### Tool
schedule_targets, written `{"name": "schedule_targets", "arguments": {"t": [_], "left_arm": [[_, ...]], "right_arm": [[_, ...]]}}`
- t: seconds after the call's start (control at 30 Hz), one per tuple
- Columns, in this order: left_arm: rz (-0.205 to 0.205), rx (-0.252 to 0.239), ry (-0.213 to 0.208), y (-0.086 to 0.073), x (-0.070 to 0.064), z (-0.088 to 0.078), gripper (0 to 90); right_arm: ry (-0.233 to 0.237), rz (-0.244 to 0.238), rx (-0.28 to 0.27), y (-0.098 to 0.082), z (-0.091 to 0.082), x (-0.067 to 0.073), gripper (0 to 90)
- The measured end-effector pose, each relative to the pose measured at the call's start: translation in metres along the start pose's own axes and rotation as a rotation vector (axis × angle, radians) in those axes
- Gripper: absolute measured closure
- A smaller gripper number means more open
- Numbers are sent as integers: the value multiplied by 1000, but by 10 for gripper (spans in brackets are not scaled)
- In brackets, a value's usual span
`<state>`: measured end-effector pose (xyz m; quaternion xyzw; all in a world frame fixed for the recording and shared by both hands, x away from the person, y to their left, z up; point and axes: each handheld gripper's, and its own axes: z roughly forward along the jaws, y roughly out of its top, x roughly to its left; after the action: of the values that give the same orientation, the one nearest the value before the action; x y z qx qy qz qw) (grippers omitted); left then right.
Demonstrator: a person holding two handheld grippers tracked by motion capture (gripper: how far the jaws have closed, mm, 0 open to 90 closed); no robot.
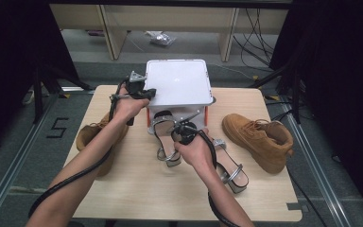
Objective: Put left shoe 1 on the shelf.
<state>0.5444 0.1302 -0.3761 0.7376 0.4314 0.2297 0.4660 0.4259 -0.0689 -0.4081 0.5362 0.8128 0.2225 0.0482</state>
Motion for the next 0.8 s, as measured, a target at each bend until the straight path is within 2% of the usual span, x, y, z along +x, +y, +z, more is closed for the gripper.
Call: {"name": "schedule_targets", "arguments": {"t": [0.03,0.07,0.13,0.17,0.23,0.27,0.3,0.37,0.47,0.53,0.57,0.6,0.63,0.67,0.7,0.73,0.8], "left_arm": [[2,-3,-4,0,0,0,896],[2,-3,-4,0,0,0,896],[2,-3,-3,0,0,1,896],[1,-3,-3,0,0,1,896],[2,-3,-3,0,0,0,896],[1,-3,-3,0,0,0,896],[1,-3,-3,0,0,0,896],[1,-2,-4,0,0,1,896],[2,-3,-4,0,0,1,896],[0,-3,-5,0,0,1,896],[-1,-4,-5,0,0,1,896],[-1,-3,-5,0,0,1,896],[-1,-3,-5,0,0,1,896],[-1,-4,-4,0,0,1,896],[-1,-5,-4,0,0,1,896],[-3,-8,-3,0,-1,1,896],[-1,2,-2,0,0,0,896]], "right_arm": [[1,17,-3,-1,-2,0,808],[11,-8,-34,-3,-4,-3,810],[4,11,-2,-6,-6,-2,811],[-8,-17,-10,-7,-4,-5,811],[5,-10,9,-11,-3,-4,822],[-7,-23,10,-13,-1,-5,838],[-12,-16,31,-15,0,-5,847],[-12,-16,32,-20,3,-6,888],[-18,-43,57,-27,11,-7,900],[-23,-31,83,-30,16,-6,900],[-25,-51,89,-31,17,-5,900],[-9,-69,98,-33,21,-4,900],[-7,-56,110,-34,23,-1,900],[1,-79,113,-35,26,-1,900],[0,-62,124,-35,27,3,900],[8,-92,118,-36,32,3,900],[15,-108,137,-38,41,7,900]]}}
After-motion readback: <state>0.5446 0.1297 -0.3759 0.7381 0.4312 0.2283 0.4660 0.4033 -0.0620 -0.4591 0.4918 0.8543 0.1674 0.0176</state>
